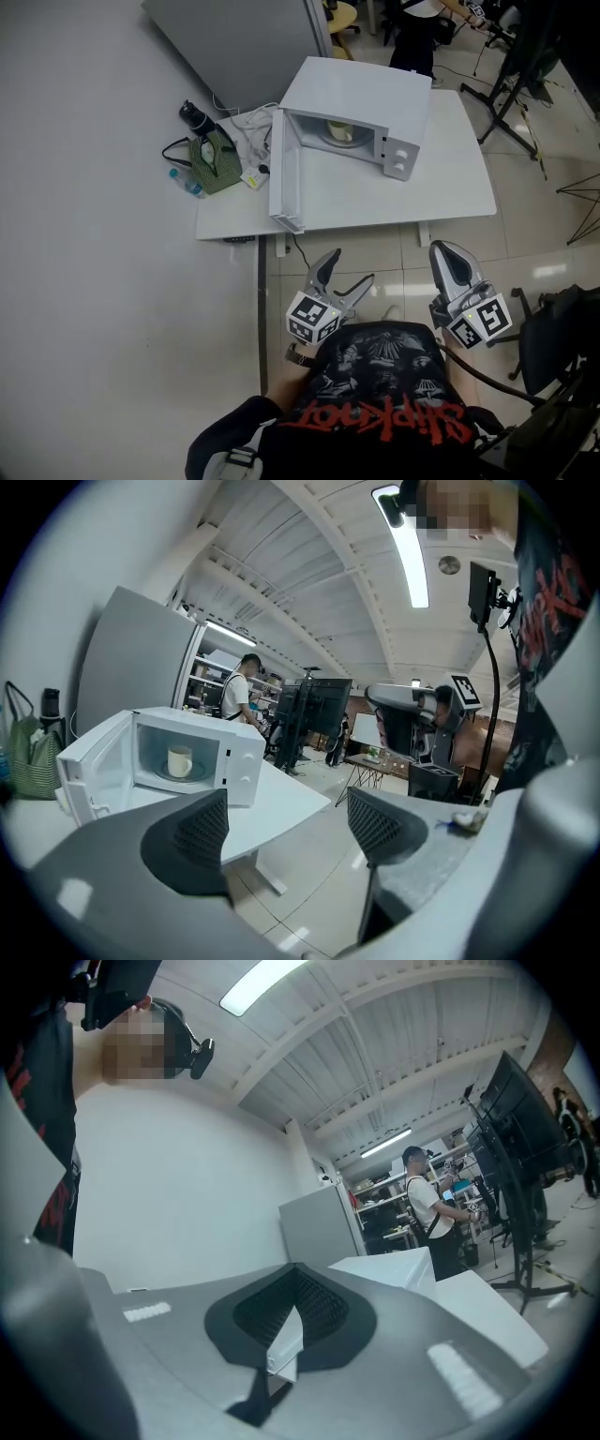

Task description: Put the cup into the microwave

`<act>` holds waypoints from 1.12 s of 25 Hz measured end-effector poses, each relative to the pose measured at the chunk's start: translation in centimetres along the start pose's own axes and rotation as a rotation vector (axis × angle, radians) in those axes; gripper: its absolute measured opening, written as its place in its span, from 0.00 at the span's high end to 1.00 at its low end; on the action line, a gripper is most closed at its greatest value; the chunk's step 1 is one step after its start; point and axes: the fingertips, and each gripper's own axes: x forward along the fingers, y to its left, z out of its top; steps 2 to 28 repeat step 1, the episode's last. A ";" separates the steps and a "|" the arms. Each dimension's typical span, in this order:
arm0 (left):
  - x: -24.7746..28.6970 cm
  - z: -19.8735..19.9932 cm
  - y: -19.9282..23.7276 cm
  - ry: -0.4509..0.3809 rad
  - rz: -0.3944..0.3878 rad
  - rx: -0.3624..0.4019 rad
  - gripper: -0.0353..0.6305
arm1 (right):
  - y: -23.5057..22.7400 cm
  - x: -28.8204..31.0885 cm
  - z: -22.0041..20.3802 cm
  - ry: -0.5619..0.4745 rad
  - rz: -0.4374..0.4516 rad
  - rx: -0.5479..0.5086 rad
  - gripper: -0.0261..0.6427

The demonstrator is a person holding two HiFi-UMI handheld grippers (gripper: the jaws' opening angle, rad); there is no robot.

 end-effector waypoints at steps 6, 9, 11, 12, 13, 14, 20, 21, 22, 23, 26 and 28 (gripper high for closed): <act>-0.1 0.2 -0.1 0.007 -0.003 -0.002 0.35 | 0.2 0.0 0.2 0.005 0.001 0.003 0.96; -0.1 0.2 -0.1 0.007 -0.003 -0.002 0.35 | 0.2 0.0 0.2 0.005 0.001 0.003 0.96; -0.1 0.2 -0.1 0.007 -0.003 -0.002 0.35 | 0.2 0.0 0.2 0.005 0.001 0.003 0.96; -0.1 0.2 -0.1 0.007 -0.003 -0.002 0.35 | 0.2 0.0 0.2 0.005 0.001 0.003 0.96; -0.1 0.2 -0.1 0.007 -0.003 -0.002 0.35 | 0.2 0.0 0.2 0.005 0.001 0.003 0.96; -0.1 0.2 -0.1 0.007 -0.003 -0.002 0.35 | 0.2 0.0 0.2 0.005 0.001 0.003 0.96; -0.1 0.2 -0.1 0.007 -0.003 -0.002 0.35 | 0.2 0.0 0.2 0.005 0.001 0.003 0.96; -0.1 0.2 -0.1 0.007 -0.003 -0.002 0.35 | 0.2 0.0 0.2 0.005 0.001 0.003 0.96; -0.1 0.2 -0.1 0.007 -0.003 -0.002 0.35 | 0.2 0.0 0.2 0.005 0.001 0.003 0.96; -0.1 0.2 -0.1 0.007 -0.003 -0.002 0.35 | 0.2 0.0 0.2 0.005 0.001 0.003 0.96; -0.1 0.2 -0.1 0.007 -0.003 -0.002 0.35 | 0.2 0.0 0.2 0.005 0.001 0.003 0.96; -0.1 0.2 -0.1 0.007 -0.003 -0.002 0.35 | 0.2 0.0 0.2 0.005 0.001 0.003 0.96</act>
